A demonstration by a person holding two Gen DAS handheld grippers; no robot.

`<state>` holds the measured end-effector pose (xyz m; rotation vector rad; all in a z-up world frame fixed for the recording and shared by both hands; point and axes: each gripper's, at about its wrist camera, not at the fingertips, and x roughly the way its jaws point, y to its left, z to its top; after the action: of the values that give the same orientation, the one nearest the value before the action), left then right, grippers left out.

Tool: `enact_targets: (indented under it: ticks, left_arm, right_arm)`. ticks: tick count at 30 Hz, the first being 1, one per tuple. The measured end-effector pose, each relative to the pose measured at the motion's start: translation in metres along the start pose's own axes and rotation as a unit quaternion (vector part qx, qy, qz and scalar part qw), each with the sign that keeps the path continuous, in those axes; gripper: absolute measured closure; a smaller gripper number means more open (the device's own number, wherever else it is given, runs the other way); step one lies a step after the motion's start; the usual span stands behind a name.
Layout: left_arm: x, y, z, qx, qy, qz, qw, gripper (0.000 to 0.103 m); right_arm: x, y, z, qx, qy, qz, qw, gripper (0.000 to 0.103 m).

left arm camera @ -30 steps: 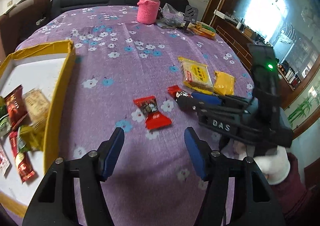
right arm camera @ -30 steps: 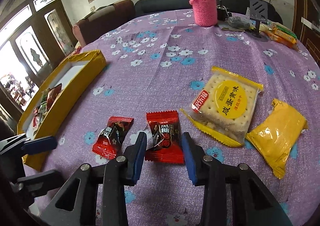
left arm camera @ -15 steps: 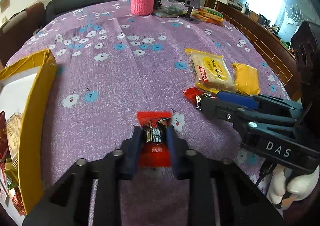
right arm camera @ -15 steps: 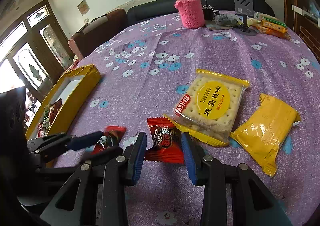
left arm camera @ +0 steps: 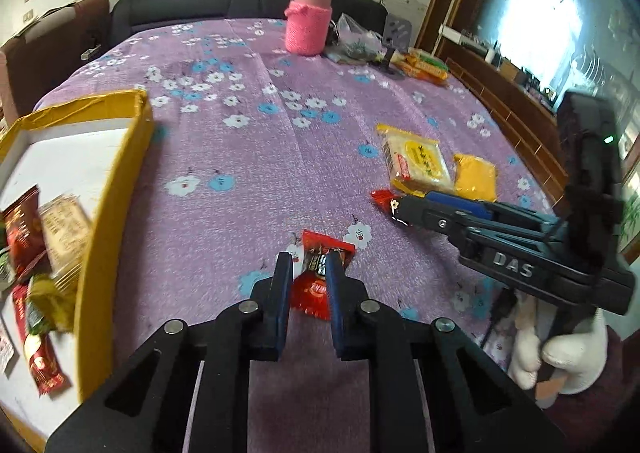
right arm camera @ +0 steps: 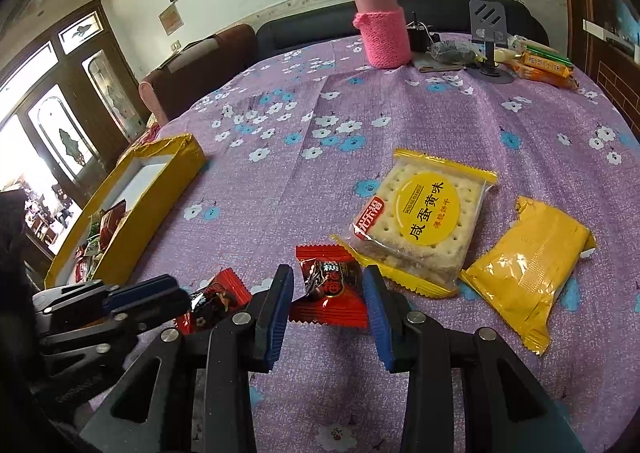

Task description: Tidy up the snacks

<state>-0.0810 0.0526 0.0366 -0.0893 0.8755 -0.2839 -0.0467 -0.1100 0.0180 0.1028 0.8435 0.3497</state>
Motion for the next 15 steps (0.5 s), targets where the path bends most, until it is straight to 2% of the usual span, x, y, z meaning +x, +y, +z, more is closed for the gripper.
enact_targets:
  ticks: [8,15]
  left_arm:
    - [-0.034,0.022,-0.008,-0.032,-0.032,-0.001,0.999,0.089]
    - [-0.083,0.07,-0.018,-0.091,-0.078,0.015,0.9927,0.089]
  right_arm:
    - [-0.001,0.004,-0.001,-0.009,-0.01,-0.011,1.0,0.065]
    - [-0.003,0.008,-0.002,-0.019,-0.02,-0.024,0.999,0.065]
